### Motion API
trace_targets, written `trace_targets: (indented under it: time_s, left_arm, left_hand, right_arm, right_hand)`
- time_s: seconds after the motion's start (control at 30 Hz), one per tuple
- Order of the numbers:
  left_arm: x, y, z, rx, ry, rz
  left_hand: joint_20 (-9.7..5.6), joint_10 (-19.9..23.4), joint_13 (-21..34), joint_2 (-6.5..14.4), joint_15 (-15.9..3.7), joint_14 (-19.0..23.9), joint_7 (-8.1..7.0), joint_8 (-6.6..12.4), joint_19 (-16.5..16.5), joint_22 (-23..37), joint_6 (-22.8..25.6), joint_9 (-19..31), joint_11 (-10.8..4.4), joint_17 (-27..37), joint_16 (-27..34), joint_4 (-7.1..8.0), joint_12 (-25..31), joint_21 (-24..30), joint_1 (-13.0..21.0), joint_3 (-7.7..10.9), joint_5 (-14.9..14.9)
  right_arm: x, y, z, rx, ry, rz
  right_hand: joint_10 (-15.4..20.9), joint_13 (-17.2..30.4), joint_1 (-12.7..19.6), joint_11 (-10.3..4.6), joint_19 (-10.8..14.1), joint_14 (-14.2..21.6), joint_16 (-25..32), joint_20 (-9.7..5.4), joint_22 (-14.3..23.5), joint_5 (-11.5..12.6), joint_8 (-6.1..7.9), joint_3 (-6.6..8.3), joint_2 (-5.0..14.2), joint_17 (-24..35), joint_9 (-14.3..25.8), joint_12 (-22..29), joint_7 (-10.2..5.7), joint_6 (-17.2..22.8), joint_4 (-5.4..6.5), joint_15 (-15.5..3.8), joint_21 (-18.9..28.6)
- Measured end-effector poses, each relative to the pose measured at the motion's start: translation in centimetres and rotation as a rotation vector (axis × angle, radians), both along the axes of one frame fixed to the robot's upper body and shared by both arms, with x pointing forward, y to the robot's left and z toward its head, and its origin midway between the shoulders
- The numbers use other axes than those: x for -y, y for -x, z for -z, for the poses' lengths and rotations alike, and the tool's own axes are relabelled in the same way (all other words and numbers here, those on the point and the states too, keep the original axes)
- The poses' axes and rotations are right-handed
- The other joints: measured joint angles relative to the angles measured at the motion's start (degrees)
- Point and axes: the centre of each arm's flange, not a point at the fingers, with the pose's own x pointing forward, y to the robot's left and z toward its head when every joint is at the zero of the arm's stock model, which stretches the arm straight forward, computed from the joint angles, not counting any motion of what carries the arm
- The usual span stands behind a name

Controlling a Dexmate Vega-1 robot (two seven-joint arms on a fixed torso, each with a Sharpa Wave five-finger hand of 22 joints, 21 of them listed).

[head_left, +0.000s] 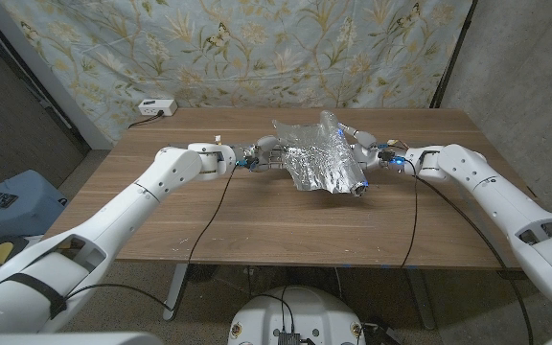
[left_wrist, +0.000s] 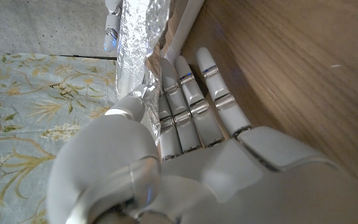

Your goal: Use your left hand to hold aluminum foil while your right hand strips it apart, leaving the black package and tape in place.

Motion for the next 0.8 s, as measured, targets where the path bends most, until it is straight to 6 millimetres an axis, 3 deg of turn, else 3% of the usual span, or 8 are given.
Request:
trace_targets:
  time_s: [0.8]
  left_arm:
    - [-0.3,1.5,-0.5,-0.001,0.024,0.007]
  left_hand:
    - [0.0,0.0,0.26,0.0,-0.31,0.31,0.03,-0.18,0.0,0.0,0.02,0.41,0.0,0.08,0.0,-0.25,0.0,0.63,0.0,0.24,-0.44]
  right_arm:
    - [0.6,0.2,0.8,-0.045,-0.027,-0.033]
  right_hand:
    - [-0.6,0.24,-0.75,0.03,0.43,0.11,0.0,0.16,0.07,1.69,0.0,-0.63,-0.3,0.28,-0.74,-0.77,-0.16,-1.83,0.32,0.31,-0.49]
